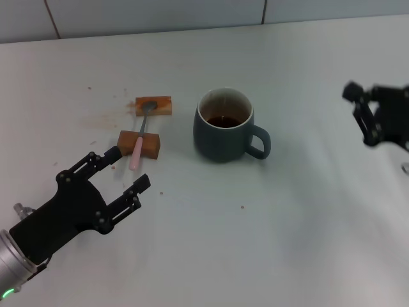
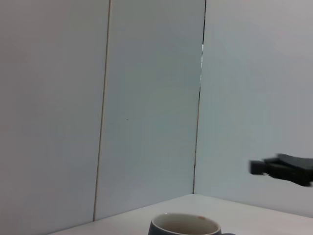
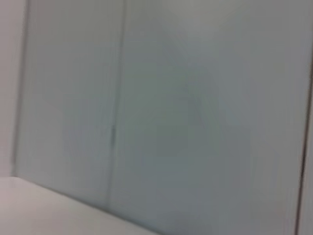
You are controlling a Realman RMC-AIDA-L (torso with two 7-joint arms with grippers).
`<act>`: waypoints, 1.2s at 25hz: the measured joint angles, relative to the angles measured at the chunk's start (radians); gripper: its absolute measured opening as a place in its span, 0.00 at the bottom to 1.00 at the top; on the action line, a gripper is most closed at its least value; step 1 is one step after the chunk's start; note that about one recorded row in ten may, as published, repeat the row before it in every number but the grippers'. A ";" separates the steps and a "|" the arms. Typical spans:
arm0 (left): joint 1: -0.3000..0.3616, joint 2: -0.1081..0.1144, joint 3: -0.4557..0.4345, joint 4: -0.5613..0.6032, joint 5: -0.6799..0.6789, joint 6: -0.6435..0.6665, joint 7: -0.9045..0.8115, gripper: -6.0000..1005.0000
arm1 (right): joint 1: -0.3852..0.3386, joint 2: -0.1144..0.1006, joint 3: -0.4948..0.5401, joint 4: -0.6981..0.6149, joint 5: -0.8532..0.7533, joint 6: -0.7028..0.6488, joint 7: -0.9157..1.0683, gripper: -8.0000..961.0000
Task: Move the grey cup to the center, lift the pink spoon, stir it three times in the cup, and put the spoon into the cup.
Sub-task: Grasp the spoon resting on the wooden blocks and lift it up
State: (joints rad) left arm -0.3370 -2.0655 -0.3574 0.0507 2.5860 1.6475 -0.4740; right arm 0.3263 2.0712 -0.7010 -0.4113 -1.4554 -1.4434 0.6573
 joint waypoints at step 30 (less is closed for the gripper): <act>0.008 0.000 -0.011 -0.010 0.000 0.002 -0.011 0.70 | -0.163 -0.007 0.033 -0.042 -0.375 -0.185 0.019 0.24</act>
State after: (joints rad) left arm -0.3285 -2.0651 -0.3687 0.0403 2.5863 1.6494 -0.4846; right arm 0.1636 2.0643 -0.6680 -0.4533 -1.8300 -1.6285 0.6759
